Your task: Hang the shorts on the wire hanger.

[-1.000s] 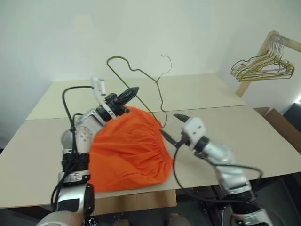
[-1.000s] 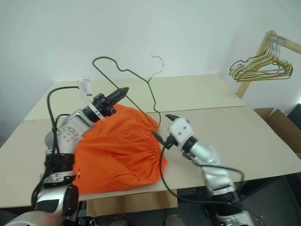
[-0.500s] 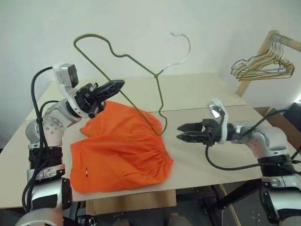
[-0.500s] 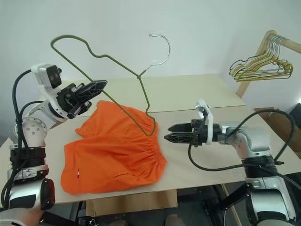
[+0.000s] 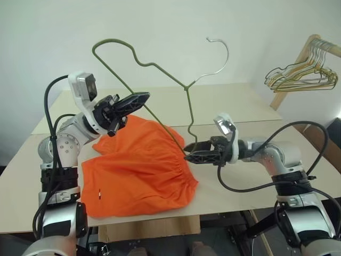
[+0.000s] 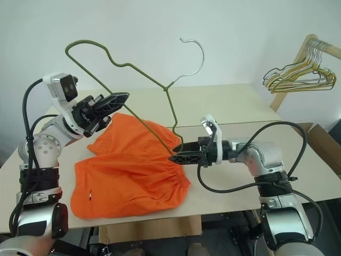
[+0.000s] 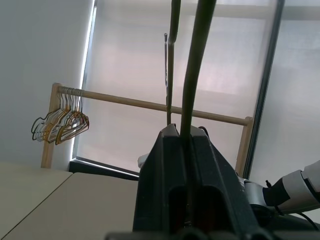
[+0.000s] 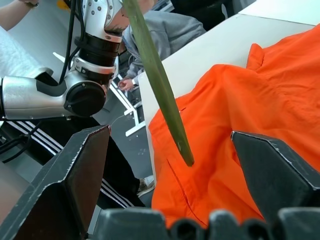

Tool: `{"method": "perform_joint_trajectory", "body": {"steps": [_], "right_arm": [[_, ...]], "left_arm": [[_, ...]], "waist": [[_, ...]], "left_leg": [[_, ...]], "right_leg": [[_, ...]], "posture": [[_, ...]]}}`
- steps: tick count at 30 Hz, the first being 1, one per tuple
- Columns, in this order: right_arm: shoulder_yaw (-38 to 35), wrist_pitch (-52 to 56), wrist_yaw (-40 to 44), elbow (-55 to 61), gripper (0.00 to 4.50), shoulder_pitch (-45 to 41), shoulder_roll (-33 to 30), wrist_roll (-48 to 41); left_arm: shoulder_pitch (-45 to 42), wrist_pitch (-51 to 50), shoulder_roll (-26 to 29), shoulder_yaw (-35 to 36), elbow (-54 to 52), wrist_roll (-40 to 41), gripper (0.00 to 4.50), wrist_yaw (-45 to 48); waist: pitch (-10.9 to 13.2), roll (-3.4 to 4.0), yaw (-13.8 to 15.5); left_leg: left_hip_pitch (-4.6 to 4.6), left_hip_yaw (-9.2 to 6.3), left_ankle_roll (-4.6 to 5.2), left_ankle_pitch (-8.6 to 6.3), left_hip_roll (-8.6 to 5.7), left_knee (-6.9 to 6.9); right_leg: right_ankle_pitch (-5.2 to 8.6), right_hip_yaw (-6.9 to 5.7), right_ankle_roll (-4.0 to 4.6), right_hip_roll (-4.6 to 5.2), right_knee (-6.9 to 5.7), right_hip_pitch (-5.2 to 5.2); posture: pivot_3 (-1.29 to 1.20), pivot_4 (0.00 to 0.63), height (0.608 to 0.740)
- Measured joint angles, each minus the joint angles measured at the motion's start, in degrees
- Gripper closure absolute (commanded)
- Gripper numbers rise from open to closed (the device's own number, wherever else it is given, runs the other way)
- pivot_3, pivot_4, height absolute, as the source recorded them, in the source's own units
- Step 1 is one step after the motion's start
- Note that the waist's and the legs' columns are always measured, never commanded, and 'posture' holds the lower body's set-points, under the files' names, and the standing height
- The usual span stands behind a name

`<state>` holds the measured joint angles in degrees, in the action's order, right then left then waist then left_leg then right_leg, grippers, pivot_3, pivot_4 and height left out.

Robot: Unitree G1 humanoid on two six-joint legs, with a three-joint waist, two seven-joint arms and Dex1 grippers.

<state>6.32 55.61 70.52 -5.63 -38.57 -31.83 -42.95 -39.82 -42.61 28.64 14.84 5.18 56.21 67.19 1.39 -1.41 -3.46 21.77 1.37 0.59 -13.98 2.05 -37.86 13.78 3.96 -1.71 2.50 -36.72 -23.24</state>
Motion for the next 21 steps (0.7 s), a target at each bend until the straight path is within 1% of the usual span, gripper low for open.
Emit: {"method": "perform_joint_trajectory", "body": {"steps": [2, 4, 10, 12, 13, 14, 15, 17, 21], "right_arm": [[0.0, 0.0, -0.53, 0.0, 0.58, -0.16, 0.35, 0.14], [0.0, 0.0, -0.88, -0.01, 1.3, -0.22, 0.72, 0.16], [-0.01, -0.01, -1.1, -0.01, 3.15, -0.26, 0.84, 0.19], [-0.02, -0.02, -1.1, -0.01, 3.87, -0.26, 0.84, 0.22], [-0.02, -0.02, -1.1, -0.01, 4.1, -0.26, 0.84, 0.26], [-0.02, -0.05, -0.86, 0.01, 4.42, -0.26, 0.84, 0.31], [-0.02, -0.18, -0.54, 0.19, 4.49, -0.26, 0.84, 0.34], [-0.02, -0.22, -0.46, 0.35, 4.49, -0.26, 0.84, 0.52], [-0.04, -0.21, -0.7, 0.4, 4.5, -0.26, 0.87, 1.14]], "left_arm": [[0.08, 0.01, -0.23, -0.02, 0.0, 0.0, 4.5, -0.08], [0.53, 0.01, -0.34, -0.03, -0.02, 0.0, 4.5, -0.07], [1.63, 0.26, -1.52, -0.23, -0.07, -0.11, 4.5, -0.19], [1.63, 0.4, -1.89, -0.24, -0.06, -0.18, 4.5, -0.3], [1.63, 0.47, -2.0, -0.24, -0.05, -0.22, 4.5, -0.32], [1.63, 0.84, -2.2, -0.24, 0.17, -0.42, 4.5, -0.6], [1.64, 1.36, -2.25, -0.19, 0.69, -0.92, 4.5, -0.98], [1.88, 2.89, -2.46, -0.2, 0.83, -2.2, 4.5, -1.24], [2.89, 5.02, -2.87, -1.19, 2.55, -5.03, 3.45, -1.89]], "waist": [[0.0, 0.0, -0.02], [0.0, 0.0, -0.06], [0.0, 0.0, -0.06], [0.0, 0.0, -0.08], [0.0, 0.0, -0.09], [0.0, 0.0, -0.13], [0.0, 0.0, -0.25], [0.0, 0.0, -0.34], [0.0, 0.0, -0.38]], "left_leg": [[0.0, 0.0, 0.0, 0.0, 0.0, 0.0], [0.0, 0.0, 0.0, 0.0, 0.0, 0.0], [0.01, 0.0, 0.0, 0.0, 0.0, 0.0], [0.02, 0.0, 0.0, 0.0, 0.0, 0.0], [0.01, 0.0, 0.0, 0.0, 0.0, 0.0], [0.01, 0.0, 0.0, 0.0, -0.01, 0.0], [0.01, 0.0, 0.0, 0.0, 0.0, 0.0], [0.0, 0.0, 0.0, 0.0, 0.0, 0.0], [0.0, 0.0, 0.0, 0.0, 0.0, 0.0]], "right_leg": [[0.0, 0.0, 0.0, -0.01, -0.01, 0.0], [0.0, 0.0, 0.0, -0.01, -0.01, 0.0], [0.0, 0.0, 0.0, 0.0, 0.01, 0.0], [0.0, 0.0, 0.0, 0.0, 0.01, 0.0], [0.0, 0.0, 0.0, 0.0, 0.01, 0.0], [0.0, 0.0, 0.0, 0.0, 0.01, 0.0], [0.0, 0.0, 0.0, -0.01, 0.0, 0.0], [0.0, 0.0, 0.0, -0.01, 0.0, 0.0], [0.0, 0.0, 0.0, 0.0, 0.0, 0.01]], "posture": [[0.0, 0.0, 0.74], [-0.01, 0.0, 0.74], [-0.01, 0.0, 0.74], [-0.01, 0.0, 0.74], [-0.01, 0.0, 0.74], [-0.02, 0.0, 0.74], [-0.02, 0.0, 0.74], [-0.02, 0.0, 0.74], [-0.02, 0.0, 0.74]]}}
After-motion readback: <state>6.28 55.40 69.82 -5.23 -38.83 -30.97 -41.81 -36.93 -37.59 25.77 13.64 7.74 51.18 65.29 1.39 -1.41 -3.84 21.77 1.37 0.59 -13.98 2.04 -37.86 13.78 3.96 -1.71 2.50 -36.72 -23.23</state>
